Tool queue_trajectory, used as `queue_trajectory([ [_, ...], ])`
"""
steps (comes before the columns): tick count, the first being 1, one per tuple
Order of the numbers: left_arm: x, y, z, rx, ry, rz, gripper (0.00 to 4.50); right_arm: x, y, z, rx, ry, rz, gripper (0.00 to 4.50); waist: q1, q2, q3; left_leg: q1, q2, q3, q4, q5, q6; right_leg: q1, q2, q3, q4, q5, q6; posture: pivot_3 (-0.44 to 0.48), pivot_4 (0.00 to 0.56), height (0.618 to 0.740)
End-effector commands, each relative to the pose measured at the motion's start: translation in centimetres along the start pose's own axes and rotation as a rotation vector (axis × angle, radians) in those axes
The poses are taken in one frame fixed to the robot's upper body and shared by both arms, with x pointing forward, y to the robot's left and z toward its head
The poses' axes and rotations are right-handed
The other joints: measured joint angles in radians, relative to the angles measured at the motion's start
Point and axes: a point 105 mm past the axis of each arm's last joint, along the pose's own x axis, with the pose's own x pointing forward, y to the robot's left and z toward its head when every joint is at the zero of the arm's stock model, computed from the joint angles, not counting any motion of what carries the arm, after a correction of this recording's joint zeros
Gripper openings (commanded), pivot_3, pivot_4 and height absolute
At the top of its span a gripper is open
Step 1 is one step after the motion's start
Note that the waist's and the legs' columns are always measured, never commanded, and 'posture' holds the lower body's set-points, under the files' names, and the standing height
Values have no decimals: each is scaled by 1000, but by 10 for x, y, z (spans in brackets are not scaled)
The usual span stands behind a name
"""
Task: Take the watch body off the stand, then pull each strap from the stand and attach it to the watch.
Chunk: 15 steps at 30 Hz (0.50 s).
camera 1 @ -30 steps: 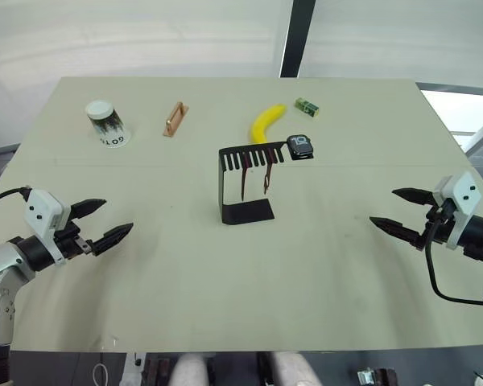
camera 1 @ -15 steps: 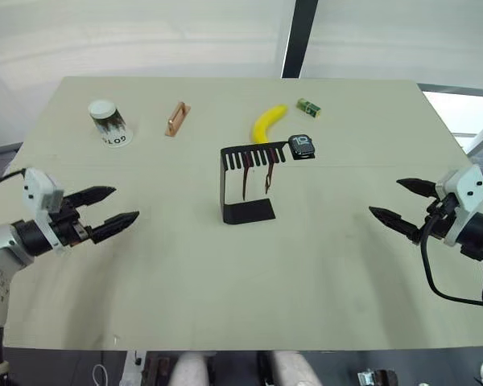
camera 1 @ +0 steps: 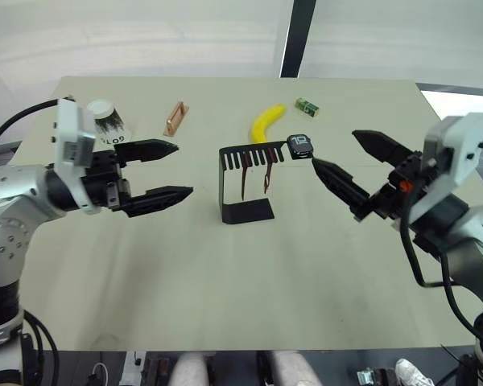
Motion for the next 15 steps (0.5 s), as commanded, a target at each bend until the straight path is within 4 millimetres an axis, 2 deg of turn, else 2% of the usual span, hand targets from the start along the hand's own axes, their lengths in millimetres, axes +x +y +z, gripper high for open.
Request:
queue_trajectory([
  [1,21,3,7,107,-21,-36,4500,16,-7,1,55,29,-95,4431,0,0,0,-1,0,0,0,0,0,-1,0,0,0,0,0,0,150,740],
  [6,33,2,9,119,-55,-80,4500,23,7,-3,103,59,-44,4431,-4,0,0,-2,1,0,-1,0,0,-2,1,0,1,0,0,0,150,740],
  [15,39,0,10,138,-77,-97,4500,39,13,-3,84,51,-64,4431,-4,0,0,-2,1,-1,-1,0,0,-2,0,0,1,0,0,0,150,740],
])
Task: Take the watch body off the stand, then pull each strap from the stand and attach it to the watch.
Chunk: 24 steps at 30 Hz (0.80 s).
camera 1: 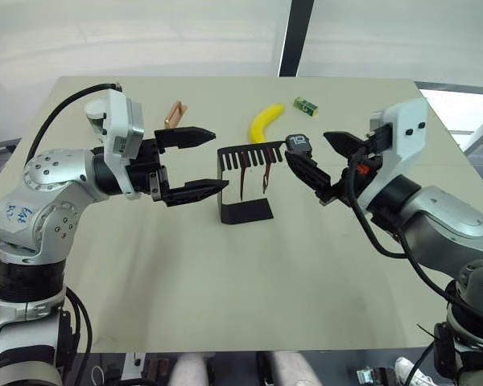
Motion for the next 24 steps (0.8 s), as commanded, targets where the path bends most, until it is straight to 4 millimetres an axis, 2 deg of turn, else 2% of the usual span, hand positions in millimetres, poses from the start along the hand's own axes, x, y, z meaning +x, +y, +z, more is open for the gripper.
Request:
queue_trajectory([
  [1,-1,0,8,43,-17,-5,4500,4,-1,9,-11,-52,-58,4431,1,0,0,0,0,0,0,0,0,0,0,0,0,0,0,0,150,740],
  [9,1,3,10,56,-18,6,4500,7,-13,5,1,-47,-174,4431,1,0,0,0,0,0,0,0,0,0,-1,0,0,0,0,0,150,740],
  [24,-1,6,15,73,-14,32,4500,15,-14,-5,42,-15,-179,4431,0,0,0,0,0,0,0,0,0,0,0,0,0,0,0,0,150,740],
])
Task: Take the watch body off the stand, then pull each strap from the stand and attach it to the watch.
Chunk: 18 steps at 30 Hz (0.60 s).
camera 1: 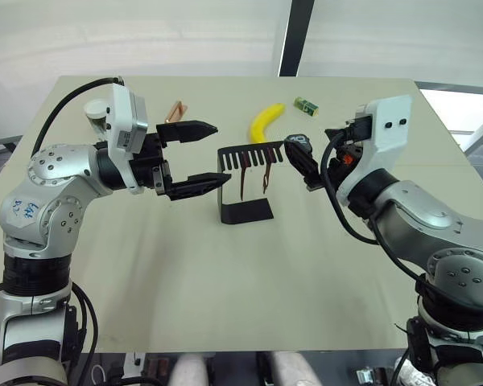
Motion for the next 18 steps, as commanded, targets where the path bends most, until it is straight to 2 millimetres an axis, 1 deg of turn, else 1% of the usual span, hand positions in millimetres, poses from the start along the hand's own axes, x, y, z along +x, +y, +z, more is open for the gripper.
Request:
queue_trajectory([
  [1,-3,-1,11,49,-11,10,4500,-2,3,7,-15,-35,-1,4431,0,0,0,0,0,0,0,0,0,0,0,0,0,0,0,0,150,740],
  [8,-2,-1,12,43,-16,18,4500,-1,5,1,-5,-9,8,4431,0,0,0,0,0,0,0,0,0,0,0,0,0,0,0,0,150,740],
  [13,-2,0,12,36,-21,25,4500,0,5,3,-9,-16,-4,4431,0,0,0,0,0,0,0,0,0,0,0,0,0,0,0,0,150,740],
  [14,-2,0,12,36,-20,25,4500,0,5,3,-11,-17,-3,4192,0,0,0,0,0,0,0,0,0,0,0,0,0,0,0,0,150,740],
  [16,-2,0,12,34,-21,27,4500,0,5,3,-14,-15,-2,3552,0,0,0,0,0,0,0,0,0,0,0,0,0,0,0,0,150,740],
  [18,-3,-1,11,33,-20,28,4500,0,5,4,-19,-16,1,3552,0,0,0,0,0,0,0,0,0,0,0,0,0,0,0,0,150,740],
])
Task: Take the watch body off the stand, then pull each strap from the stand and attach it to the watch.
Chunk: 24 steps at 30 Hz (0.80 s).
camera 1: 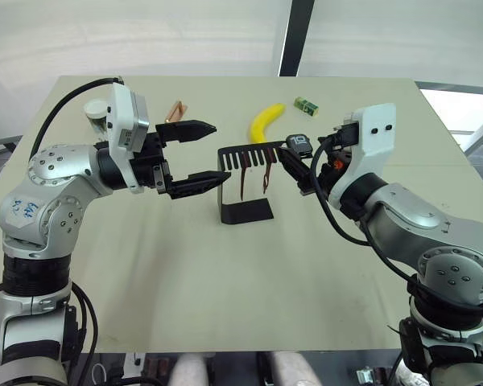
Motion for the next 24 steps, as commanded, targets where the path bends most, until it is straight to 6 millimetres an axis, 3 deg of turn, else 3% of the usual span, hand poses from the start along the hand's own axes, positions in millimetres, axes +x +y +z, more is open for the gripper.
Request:
queue_trajectory([
  [1,-3,-3,12,47,-29,6,4500,-3,1,12,-20,-52,-1,3552,0,0,0,0,0,0,0,0,0,0,0,0,0,0,0,0,150,740],
  [23,-4,-4,12,54,-33,18,4500,-3,1,12,-20,-49,5,3552,0,0,0,0,0,0,0,0,0,0,0,0,-1,0,0,0,150,740],
  [24,-4,-4,12,54,-33,18,4500,-3,1,12,-23,-46,6,3285,0,0,0,0,0,0,-1,0,0,0,0,0,-1,0,0,0,150,740],
])
